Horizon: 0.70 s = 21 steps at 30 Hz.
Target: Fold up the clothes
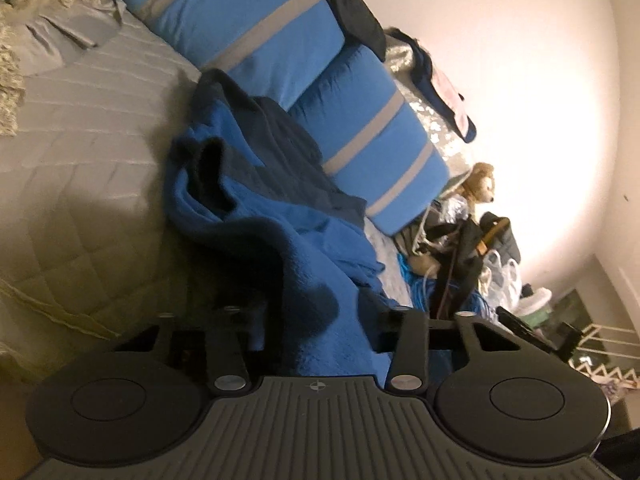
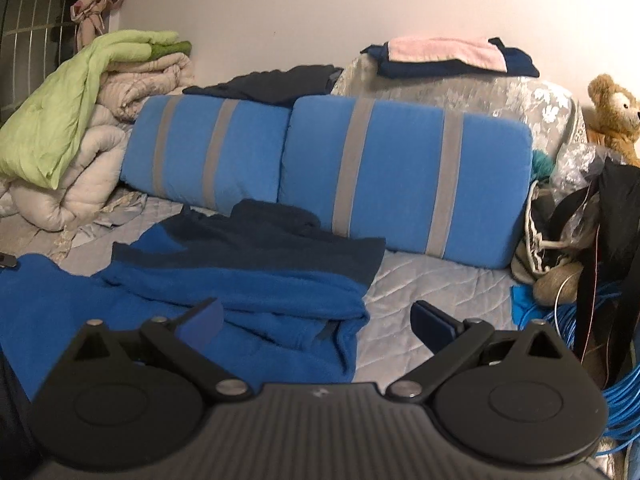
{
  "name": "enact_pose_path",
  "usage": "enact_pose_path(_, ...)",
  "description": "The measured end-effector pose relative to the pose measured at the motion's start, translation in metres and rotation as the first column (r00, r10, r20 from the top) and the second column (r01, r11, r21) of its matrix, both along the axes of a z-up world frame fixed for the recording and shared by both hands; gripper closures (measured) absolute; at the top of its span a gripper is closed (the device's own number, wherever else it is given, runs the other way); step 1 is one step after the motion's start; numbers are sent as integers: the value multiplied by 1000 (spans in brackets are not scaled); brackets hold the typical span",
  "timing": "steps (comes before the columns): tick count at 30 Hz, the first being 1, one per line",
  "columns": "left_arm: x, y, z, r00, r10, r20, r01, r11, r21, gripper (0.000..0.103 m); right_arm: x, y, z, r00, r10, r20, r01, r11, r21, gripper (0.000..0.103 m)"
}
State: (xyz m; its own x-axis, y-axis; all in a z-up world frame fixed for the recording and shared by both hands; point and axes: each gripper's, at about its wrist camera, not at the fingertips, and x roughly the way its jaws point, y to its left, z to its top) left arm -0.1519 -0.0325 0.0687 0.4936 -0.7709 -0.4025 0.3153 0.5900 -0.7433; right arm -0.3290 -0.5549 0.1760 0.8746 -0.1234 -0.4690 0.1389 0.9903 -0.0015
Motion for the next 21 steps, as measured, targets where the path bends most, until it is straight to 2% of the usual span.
enact_pose_path(3, -1, -6, 0, 1000, -5, -4, 5, 999, 31, 75, -4, -2, -7, 1000, -4, -19, 4, 999, 32, 0)
enact_pose_path(7, -3, -6, -1, 999, 41, -27, -41, 999, 25, 85, -14, -11, -25, 999, -21, -41, 27, 989, 146, 0)
enact_pose_path(10, -3, -8, 0, 998, 51, -24, -50, 998, 34, 86, -23, -17, -42, 998, -31, -59, 44, 972, 229, 0)
enact_pose_path(16, -1, -10, 0, 998, 55, -32, -54, 998, 45, 86, -41, -32, -80, 997, -13, -79, 45, 905, 424, 1)
enact_pose_path(21, 1, -12, 0, 997, 61, -38, -58, 997, 53, 86, -52, -42, -107, 996, -18, -82, 60, 839, 541, 3)
